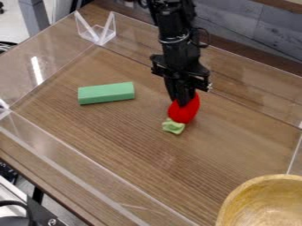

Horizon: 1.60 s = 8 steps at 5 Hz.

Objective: Move the red fruit to the right

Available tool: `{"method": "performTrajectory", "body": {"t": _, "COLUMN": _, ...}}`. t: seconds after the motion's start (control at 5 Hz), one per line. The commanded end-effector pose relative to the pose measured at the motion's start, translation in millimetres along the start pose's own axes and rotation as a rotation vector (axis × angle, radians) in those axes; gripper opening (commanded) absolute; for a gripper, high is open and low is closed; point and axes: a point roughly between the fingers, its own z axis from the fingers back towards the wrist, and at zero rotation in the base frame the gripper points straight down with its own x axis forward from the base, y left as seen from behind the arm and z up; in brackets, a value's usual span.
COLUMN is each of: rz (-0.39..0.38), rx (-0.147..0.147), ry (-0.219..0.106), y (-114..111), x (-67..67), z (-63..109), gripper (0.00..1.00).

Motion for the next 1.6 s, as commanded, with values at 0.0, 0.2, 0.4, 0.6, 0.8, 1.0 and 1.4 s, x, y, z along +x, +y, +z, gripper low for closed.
{"method": "performTrajectory", "body": {"t": 0.0, "rz": 0.011, "rx": 0.015, "ry": -0.058, "y": 6.3, "x": 13.9, "z": 20.6, "gripper": 1.0}}
{"method": "performTrajectory", "body": {"t": 0.2, "rz": 0.042, "rx": 0.015, "ry": -0.054, "y": 17.3, "x": 20.4, "z": 21.4, "gripper": 0.0}}
{"method": "performTrajectory", "body": {"t": 0.4, "rz": 0.103, "rx": 0.021, "ry": -0.055, "y": 17.1, "x": 20.9, "z": 22.8, "gripper": 1.0}}
{"method": "performTrajectory", "body": {"t": 0.6, "rz": 0.159, "rx": 0.026, "ry": -0.057, "y": 15.1, "x": 22.4, "z": 23.3, "gripper": 0.0}}
{"method": "performTrajectory", "body": {"t": 0.8, "rz": 0.19, "rx": 0.03, "ry": -0.053, "y": 26.7, "x": 19.8, "z": 24.7, "gripper": 0.0}}
{"method": "performTrajectory", "body": {"t": 1.0, "rz": 0.219, "rx": 0.031, "ry": -0.051, "y": 37.0, "x": 16.8, "z": 27.3, "gripper": 0.0}}
{"method": "performTrajectory", "body": {"t": 1.4, "rz": 0.273, "rx": 0.037, "ry": -0.049, "y": 9.9, "x": 26.0, "z": 36.1, "gripper": 0.0}}
